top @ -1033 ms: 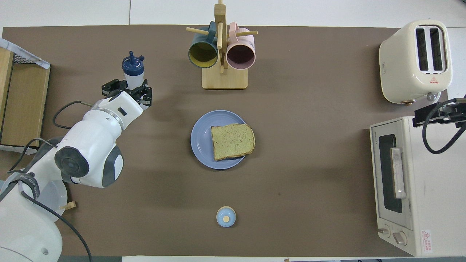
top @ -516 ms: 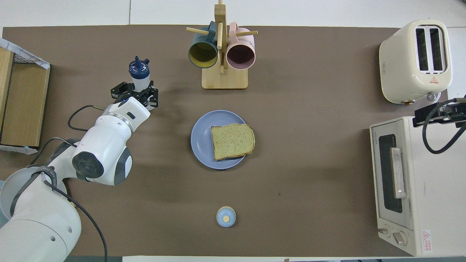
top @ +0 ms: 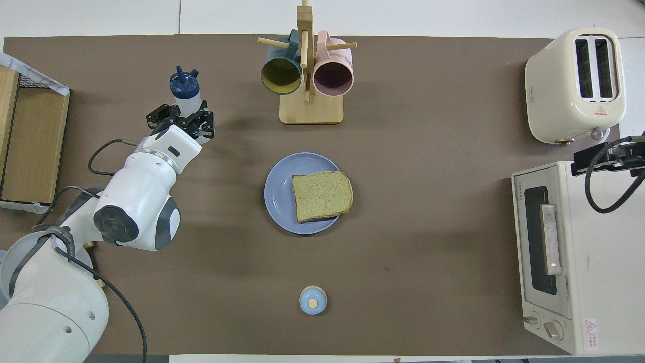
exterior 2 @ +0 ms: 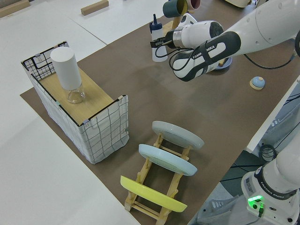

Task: Put bread on plate and add seasoning
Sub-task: 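Carry the bottle with the left gripper beyond the plate near the mug rack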

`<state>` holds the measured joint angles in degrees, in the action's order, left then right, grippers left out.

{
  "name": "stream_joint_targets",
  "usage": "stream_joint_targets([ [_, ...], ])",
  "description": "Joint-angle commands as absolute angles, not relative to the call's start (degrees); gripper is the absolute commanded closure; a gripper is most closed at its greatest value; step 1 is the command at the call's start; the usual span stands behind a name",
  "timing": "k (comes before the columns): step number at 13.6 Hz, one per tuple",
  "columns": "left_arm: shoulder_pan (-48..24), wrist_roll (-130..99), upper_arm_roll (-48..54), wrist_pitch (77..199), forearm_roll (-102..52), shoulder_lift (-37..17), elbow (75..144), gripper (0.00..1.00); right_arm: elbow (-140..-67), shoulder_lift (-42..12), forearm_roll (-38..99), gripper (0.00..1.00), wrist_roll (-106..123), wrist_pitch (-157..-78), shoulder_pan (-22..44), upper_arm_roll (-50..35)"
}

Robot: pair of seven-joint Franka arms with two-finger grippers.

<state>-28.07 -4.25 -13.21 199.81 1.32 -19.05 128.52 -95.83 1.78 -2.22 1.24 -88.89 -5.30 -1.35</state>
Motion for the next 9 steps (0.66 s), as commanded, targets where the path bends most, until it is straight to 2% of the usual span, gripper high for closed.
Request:
stream_joint_targets([
  [1,-28.1,-4.4,-12.9,201.0,-0.1,-20.6,126.6,1.00,-96.8,2.7,-1.7,0.00,2.5,-89.1,-5.6,-1.4],
  [9,-27.7,-11.7,-12.7,200.8,-0.8,-23.5,117.8,1.00,-96.8,2.8,-1.8,0.00,2.5,-89.1,-5.7,-1.4],
])
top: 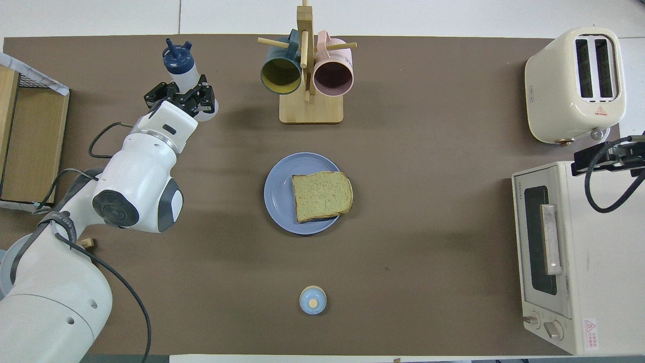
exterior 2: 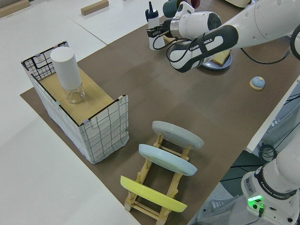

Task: Put bread on plate and add seasoning
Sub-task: 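Carry the bottle with the left gripper beyond the plate near the mug rack, then lower the bottle upright onto the table with the left gripper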

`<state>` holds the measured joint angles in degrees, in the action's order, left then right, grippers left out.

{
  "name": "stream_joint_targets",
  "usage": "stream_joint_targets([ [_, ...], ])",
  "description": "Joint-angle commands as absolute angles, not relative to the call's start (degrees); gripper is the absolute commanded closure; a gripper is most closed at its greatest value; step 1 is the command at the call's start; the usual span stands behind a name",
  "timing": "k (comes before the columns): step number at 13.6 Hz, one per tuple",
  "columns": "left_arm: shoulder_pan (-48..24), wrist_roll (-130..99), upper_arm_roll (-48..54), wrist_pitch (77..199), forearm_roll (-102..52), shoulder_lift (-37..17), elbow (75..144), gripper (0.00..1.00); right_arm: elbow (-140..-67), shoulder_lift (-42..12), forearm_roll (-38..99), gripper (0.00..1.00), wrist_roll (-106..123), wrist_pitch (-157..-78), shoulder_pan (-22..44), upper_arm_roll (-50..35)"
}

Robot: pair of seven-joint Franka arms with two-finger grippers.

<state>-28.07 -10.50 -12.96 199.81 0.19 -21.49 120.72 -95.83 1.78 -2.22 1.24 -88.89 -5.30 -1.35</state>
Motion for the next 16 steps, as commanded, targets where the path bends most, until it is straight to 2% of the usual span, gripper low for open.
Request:
stream_joint_targets([
  [1,-27.0,-11.6,-12.7,200.7,-0.6,-24.2,116.6,1.00,-96.8,2.7,-1.8,0.00,2.5,-89.1,-5.6,-1.4],
  [7,-24.1,-11.6,-12.1,200.7,6.8,-30.1,111.4,1.00,-96.8,2.7,-1.8,0.00,2.5,-89.1,-5.6,-1.4],
  [11,-23.3,-11.5,-11.7,200.8,9.6,-30.8,111.4,1.00,-96.8,2.7,-1.8,0.00,2.5,-89.1,-5.6,-1.4],
  [16,-22.2,-11.4,-10.0,200.9,11.3,-34.5,108.7,1.00,-96.8,2.7,-1.8,0.00,2.5,-89.1,-5.6,-1.4],
])
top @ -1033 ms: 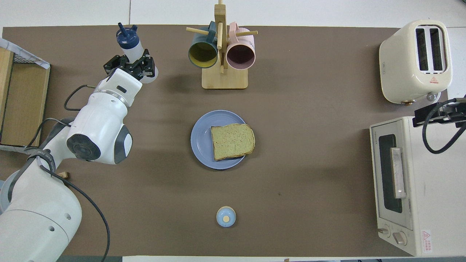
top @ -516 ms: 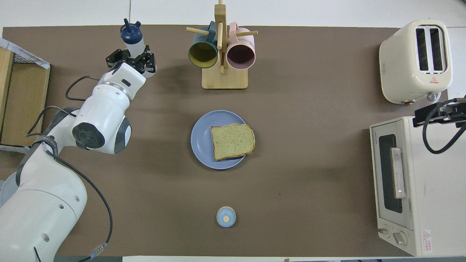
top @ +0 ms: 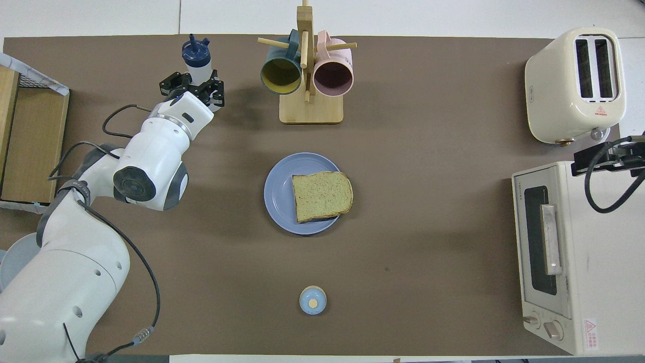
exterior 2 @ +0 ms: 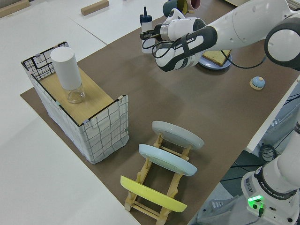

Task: Put bread on plate and add seasoning
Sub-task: 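Lower the bottle upright onto the table with the left gripper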

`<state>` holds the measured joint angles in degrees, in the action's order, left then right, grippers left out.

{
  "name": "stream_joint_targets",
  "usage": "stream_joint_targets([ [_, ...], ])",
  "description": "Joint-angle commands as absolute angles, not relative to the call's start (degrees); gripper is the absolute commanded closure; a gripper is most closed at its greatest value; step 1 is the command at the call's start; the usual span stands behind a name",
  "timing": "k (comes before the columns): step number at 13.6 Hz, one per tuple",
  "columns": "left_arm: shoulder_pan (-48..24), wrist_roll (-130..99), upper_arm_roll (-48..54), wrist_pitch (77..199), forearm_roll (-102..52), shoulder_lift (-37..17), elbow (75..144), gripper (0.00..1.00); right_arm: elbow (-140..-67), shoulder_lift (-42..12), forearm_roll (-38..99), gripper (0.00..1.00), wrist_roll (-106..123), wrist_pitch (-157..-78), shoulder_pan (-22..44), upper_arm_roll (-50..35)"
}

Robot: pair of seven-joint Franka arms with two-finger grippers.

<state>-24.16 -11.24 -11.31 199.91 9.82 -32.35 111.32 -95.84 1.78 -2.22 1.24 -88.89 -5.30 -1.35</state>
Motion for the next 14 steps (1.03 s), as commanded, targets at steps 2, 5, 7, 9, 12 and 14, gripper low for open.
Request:
stream_joint_targets([
  [2,-22.3,-11.4,-9.8,201.0,11.3,-34.5,109.0,1.00,-96.8,2.7,-1.8,0.00,2.5,-89.1,-5.6,-1.4],
  [5,-22.0,-11.4,-9.8,201.0,13.1,-34.5,109.5,1.00,-96.8,2.8,-1.8,0.00,2.5,-89.1,-5.6,-1.4],
  [7,-21.4,-11.4,-9.8,201.0,13.6,-34.3,110.6,1.00,-96.8,2.7,-1.8,0.00,2.5,-89.1,-5.6,-1.4],
  [9,-21.4,-11.4,-9.8,201.0,14.3,-34.1,111.2,1.00,-96.8,2.7,-1.8,0.00,2.5,-89.1,-5.6,-1.4],
  [12,-21.4,-11.3,-9.8,201.0,14.5,-34.0,111.7,1.00,-96.8,2.7,-1.8,0.00,2.5,-89.1,-5.6,-1.4],
  [14,-21.0,-11.3,-9.8,201.0,15.8,-33.9,112.1,1.00,-96.8,2.7,-1.7,0.00,2.5,-89.1,-5.6,-1.4],
])
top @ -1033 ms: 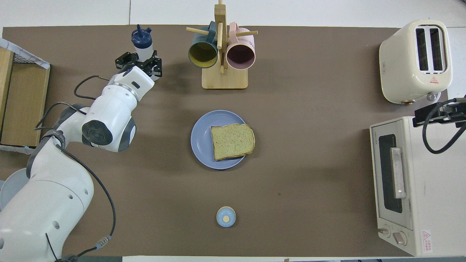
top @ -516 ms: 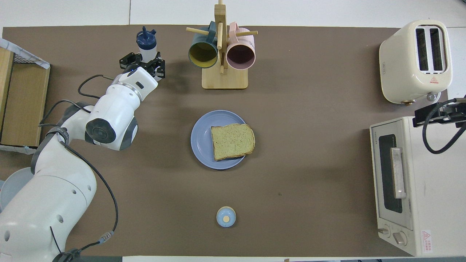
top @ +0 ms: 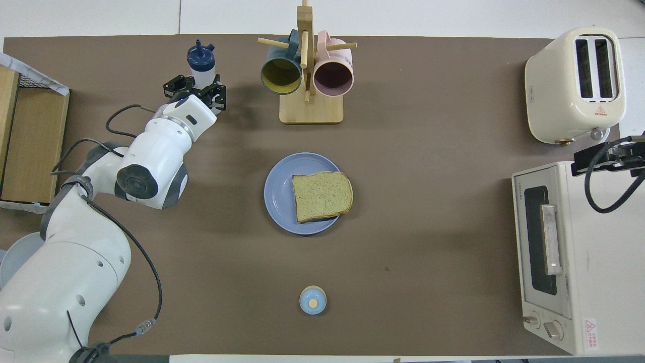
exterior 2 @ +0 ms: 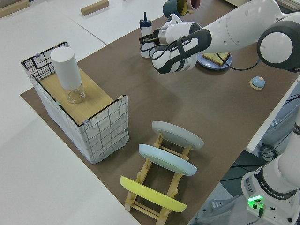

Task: Put bread on plate and add seasoning
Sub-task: 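Lower the bottle upright onto the table with the left gripper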

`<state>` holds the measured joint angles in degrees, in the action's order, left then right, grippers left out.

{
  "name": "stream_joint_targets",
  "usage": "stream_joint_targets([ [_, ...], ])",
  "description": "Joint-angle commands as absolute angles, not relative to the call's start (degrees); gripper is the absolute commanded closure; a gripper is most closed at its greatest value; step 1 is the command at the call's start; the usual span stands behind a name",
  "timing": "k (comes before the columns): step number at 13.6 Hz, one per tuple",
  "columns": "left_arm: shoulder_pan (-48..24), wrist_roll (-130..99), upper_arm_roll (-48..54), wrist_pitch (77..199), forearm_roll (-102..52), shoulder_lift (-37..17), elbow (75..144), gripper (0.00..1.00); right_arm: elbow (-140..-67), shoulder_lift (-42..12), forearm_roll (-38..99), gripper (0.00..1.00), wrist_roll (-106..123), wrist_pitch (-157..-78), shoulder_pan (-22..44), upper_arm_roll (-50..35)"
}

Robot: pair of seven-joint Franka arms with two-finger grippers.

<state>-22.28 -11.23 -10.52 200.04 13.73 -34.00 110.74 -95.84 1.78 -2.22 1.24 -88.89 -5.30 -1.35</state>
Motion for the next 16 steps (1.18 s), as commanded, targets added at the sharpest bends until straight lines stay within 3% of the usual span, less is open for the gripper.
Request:
stream_joint_targets([
  [1,-20.4,-11.4,-9.8,201.0,16.1,-33.8,112.5,1.00,-96.8,2.7,-1.8,0.00,2.5,-89.1,-5.6,-1.4],
  [7,-20.4,-11.4,-9.8,201.0,16.0,-33.4,113.7,1.00,-96.8,2.7,-1.8,0.00,2.5,-89.1,-5.6,-1.4],
  [16,-20.0,-11.4,-9.8,201.0,15.9,-33.1,114.9,0.56,-96.8,2.7,-1.8,0.00,2.5,-89.1,-5.6,-1.4],
])
